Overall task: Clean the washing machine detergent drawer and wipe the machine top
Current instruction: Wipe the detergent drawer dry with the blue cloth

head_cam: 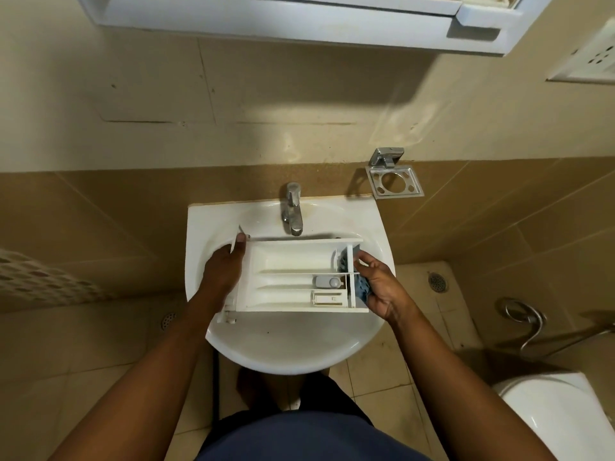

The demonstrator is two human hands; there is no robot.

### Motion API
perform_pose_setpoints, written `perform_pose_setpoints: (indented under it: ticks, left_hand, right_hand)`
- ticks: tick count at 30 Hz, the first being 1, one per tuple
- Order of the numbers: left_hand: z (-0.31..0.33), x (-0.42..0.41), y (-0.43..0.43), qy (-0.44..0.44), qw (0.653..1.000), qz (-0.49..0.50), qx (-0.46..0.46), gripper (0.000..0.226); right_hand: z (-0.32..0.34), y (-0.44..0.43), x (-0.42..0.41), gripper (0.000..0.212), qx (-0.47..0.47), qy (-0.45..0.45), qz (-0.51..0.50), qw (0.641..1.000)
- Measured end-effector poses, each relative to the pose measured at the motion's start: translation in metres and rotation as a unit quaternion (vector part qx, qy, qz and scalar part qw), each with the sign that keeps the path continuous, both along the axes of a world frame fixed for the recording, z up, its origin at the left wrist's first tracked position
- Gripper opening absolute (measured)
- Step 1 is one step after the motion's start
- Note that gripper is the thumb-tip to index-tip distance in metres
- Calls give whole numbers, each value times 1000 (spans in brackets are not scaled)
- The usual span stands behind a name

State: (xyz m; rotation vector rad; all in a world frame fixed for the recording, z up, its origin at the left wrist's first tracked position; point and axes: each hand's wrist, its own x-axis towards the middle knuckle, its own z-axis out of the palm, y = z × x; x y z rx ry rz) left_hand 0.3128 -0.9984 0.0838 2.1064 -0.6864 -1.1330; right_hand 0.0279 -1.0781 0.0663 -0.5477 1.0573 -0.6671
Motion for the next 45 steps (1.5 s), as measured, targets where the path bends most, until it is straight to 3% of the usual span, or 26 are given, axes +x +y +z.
perform_pose_setpoints:
  ticks: [4,9,11,13,14,15,20,23,24,25,27,28,29,33,37,41,45]
  left_hand:
    - [-1,4,-1,17,1000,8,-2,74]
    - [-6,10,3,-12,1000,-20,-2,74]
    - [-9,10,6,-24,999,-33,-9,67]
    - [-10,9,8,-29,999,-35,-17,65]
    - [-10,9,7,-25,999,-26,-16,71]
    - [-10,10,5,-23,1000,-15,-8,77]
    - [-13,17,-2,-26,999,-8,16,88]
    - [-17,13,-4,-33,999,-6,18,84]
    - [-19,10,-5,-34,999,-6,19,84]
    - [-20,8,-5,-37,999,-5,22,83]
    - [-21,7,-7,-51,998,1,22,81]
    - [-20,6,-7,-58,998,5,22,80]
    - [-19,6,-8,-66,998,6,23,79]
    - [-17,9,-8,-91,995,-26,17,74]
    - [-22,8,-7,-80,997,-5,22,79]
    - [-24,-3,-11,-66,997,13,24,65]
    - [-26,-7,-12,-71,997,9,29,61]
  right_hand:
    - [0,-11,-1,26,-17,44,57,997]
    - [-5,-14,0,28,-130,222,163,952]
    - [-7,-14,-1,31,-195,301,224,906]
    - [-7,-15,-4,31,-272,441,280,808]
    - [-6,-15,-7,30,-287,484,265,783]
    - [-4,-14,-10,28,-293,498,235,782]
    - [14,-9,-23,21,-255,415,8,873]
    - [25,-4,-10,28,-311,359,21,880]
    - [25,0,-6,34,-357,367,56,857]
    - [22,3,-2,41,-416,401,99,810]
    - [12,11,1,48,-514,487,181,683]
    - [12,17,1,47,-536,506,204,644]
    - [11,20,2,44,-542,507,223,632]
    - [22,25,-2,36,-506,483,311,643]
    - [25,22,3,41,-513,512,258,639]
    - [19,38,35,43,-558,502,290,593]
    - [9,51,62,40,-580,429,329,609]
